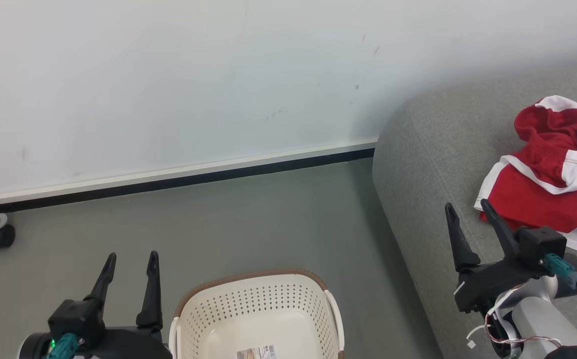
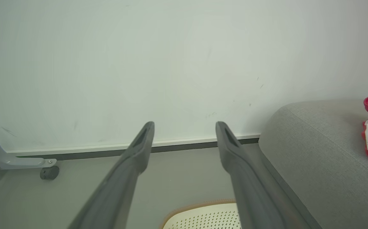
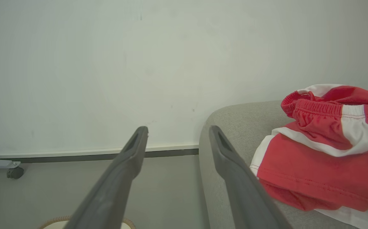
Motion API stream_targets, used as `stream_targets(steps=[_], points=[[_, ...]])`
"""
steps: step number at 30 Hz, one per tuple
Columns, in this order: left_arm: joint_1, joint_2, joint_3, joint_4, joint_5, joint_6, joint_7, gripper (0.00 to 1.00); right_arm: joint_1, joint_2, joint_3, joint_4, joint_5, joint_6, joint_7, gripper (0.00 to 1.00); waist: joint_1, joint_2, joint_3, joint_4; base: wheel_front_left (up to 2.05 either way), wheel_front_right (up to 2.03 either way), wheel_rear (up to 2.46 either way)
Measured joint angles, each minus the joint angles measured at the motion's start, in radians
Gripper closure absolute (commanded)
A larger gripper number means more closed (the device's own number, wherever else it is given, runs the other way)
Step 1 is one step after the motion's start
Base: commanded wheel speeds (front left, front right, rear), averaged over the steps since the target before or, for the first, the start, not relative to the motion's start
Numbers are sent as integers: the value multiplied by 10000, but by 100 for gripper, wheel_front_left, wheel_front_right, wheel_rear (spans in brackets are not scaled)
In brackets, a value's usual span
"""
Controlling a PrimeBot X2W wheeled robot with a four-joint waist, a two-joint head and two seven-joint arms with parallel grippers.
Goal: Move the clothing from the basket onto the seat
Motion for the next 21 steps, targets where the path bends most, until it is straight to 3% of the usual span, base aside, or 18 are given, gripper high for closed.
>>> stream_targets(steps=[21], points=[[584,-416,826,10,174,10,25,0,614,-268,-134,-619,-21,-453,102,0,0,0,-119,15,0,0,0]])
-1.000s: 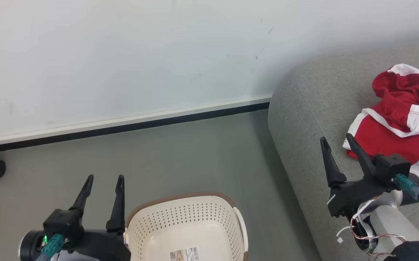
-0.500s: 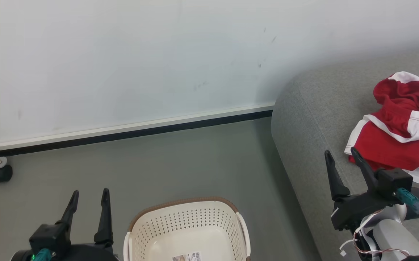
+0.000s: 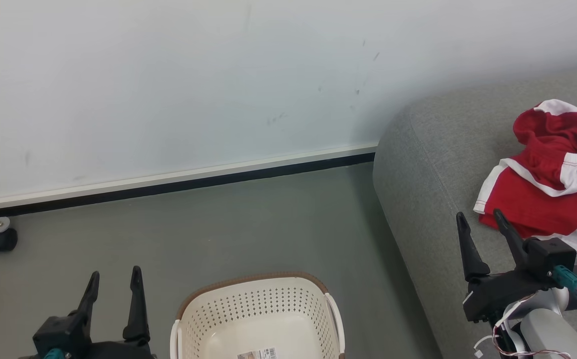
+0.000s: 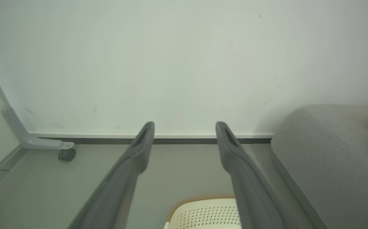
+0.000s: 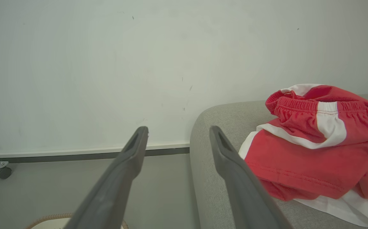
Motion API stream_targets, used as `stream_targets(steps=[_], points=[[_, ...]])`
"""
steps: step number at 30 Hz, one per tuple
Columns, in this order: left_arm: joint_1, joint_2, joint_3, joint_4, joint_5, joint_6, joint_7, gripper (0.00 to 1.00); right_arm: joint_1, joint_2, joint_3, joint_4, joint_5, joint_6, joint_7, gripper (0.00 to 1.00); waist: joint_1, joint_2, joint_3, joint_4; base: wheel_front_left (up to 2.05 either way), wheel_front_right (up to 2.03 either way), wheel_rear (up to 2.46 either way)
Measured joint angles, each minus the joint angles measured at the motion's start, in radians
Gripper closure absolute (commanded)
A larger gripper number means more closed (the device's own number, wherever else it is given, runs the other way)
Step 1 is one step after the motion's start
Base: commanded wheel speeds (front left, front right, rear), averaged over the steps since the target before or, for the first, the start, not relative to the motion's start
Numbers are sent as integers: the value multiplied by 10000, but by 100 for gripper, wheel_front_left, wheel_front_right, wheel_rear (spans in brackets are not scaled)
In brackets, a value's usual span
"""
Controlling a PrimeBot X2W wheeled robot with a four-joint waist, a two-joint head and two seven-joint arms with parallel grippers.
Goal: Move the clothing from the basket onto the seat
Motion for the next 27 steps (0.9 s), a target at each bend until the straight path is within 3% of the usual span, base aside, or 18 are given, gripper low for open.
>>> stream_targets(steps=[6,27], points=[[25,-215,274,92,92,0,63,0,144,-4,-10,-146,-75,-159,82,0,0,0,-22,18,0,0,0],[47,-497,575,238,539,2,155,0,355,17,-90,-502,29,-245,270,0,0,0,-87,64,0,0,0]])
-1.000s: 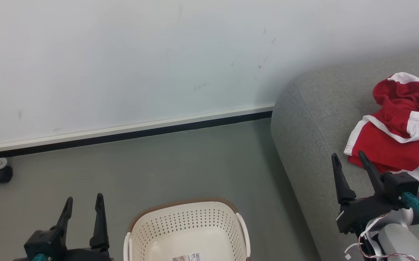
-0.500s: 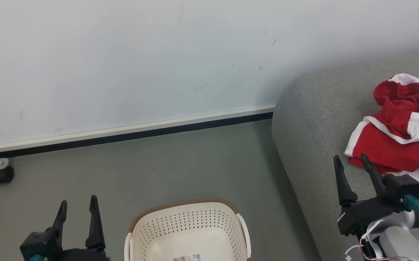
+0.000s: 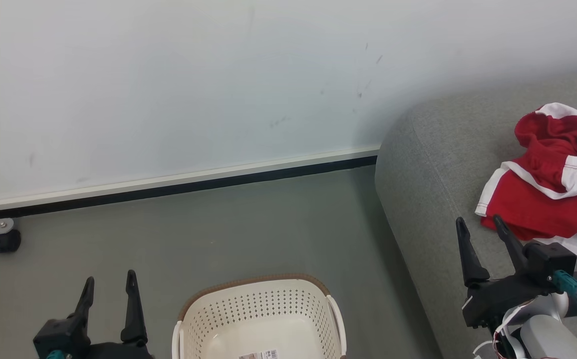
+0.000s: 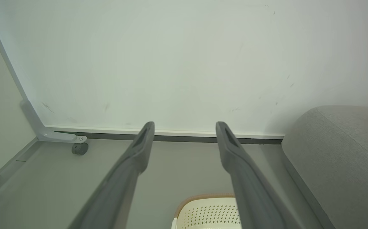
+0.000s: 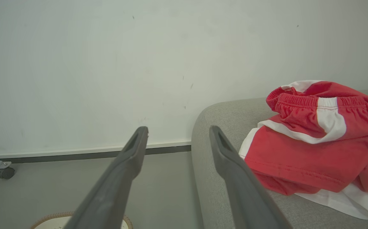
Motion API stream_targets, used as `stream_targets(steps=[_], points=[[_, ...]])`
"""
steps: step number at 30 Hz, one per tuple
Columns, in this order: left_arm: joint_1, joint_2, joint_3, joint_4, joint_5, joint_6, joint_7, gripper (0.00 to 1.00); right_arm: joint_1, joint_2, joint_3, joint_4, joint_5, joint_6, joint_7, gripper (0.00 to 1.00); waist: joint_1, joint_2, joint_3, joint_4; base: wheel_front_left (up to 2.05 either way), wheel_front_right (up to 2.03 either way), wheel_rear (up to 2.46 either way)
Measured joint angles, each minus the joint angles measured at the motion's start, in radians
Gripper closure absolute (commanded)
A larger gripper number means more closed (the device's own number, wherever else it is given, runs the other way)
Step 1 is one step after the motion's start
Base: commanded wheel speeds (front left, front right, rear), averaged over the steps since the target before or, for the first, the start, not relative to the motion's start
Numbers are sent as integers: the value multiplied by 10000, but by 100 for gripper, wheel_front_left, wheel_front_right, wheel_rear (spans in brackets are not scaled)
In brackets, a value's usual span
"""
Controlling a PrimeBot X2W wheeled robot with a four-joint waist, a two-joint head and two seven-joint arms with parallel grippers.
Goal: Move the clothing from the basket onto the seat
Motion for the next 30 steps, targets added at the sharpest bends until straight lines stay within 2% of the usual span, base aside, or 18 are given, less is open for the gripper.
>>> stream_targets(steps=[13,14,23,30], points=[[88,-123,50,-4,247,0,88,0,21,-10,102,-163,0,0,171,0,0,-1,69,22,0,0,0],[104,-134,38,79,230,-8,92,100,48,35,121,-79,0,0,163,100,0,-1,70,23,0,0,0],[238,-196,88,412,-226,-113,224,100,450,291,-263,138,466,100,351,100,0,0,65,72,0,0,0],[189,-219,247,589,-1344,-288,380,100,454,474,-571,123,1425,236,619,100,0,-1,51,165,0,0,0]])
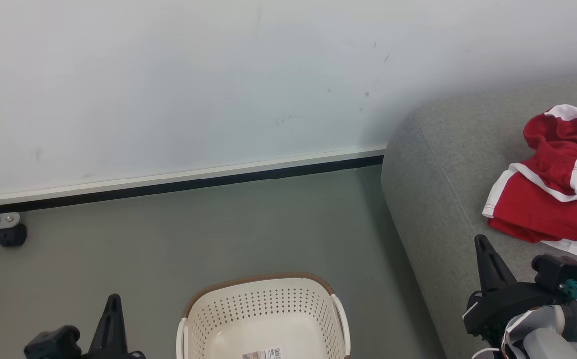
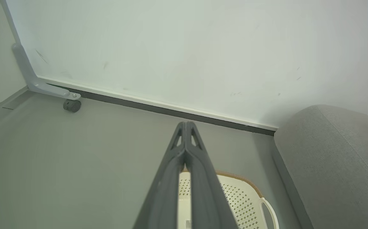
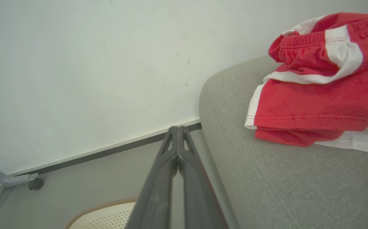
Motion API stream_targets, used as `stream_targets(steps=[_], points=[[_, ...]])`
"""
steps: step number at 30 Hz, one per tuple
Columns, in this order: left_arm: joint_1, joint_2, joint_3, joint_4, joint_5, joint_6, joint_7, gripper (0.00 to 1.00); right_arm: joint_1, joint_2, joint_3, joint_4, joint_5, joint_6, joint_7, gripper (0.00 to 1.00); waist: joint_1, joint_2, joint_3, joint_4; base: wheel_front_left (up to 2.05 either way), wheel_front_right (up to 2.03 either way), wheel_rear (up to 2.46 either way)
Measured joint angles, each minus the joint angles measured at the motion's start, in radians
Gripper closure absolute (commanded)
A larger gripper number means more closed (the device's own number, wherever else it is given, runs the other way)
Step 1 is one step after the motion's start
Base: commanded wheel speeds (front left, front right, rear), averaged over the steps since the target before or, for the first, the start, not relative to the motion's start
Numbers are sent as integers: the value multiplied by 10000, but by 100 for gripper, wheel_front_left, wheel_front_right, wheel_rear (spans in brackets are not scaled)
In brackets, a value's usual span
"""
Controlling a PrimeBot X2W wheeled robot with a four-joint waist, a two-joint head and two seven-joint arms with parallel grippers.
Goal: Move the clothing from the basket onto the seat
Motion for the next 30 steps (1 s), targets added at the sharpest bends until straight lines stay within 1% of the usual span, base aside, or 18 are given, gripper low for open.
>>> stream_targets(steps=[2,7,13,16,19,20,22,30], points=[[-59,-17,50,31,-476,-88,73,100,9,50,-167,-25,341,36,134,100,0,0,-4,33,0,0,0],[-87,-56,107,119,-1198,-219,211,100,105,155,-420,-84,968,134,334,100,0,0,-10,87,0,0,0],[-136,-86,174,226,-1979,-355,339,100,182,297,-727,-144,1741,293,522,100,0,0,-17,151,0,0,0],[-202,-96,211,309,-2452,-431,416,100,206,362,-878,-184,2088,311,619,100,0,0,-20,183,0,0,0],[-276,-105,238,332,-2652,-445,431,100,244,397,-980,-207,2357,382,692,100,0,0,-22,204,0,0,0],[-292,-111,259,343,-2778,-527,462,100,273,422,-1030,-219,2483,384,709,100,0,0,-23,214,0,0,0],[-312,-130,291,384,-3126,-531,514,100,350,468,-1135,-234,2706,422,784,100,0,0,-25,236,0,0,0],[-385,-155,410,499,-4213,-786,683,100,430,654,-1538,-337,3705,573,1049,100,0,0,-32,320,0,0,0]])
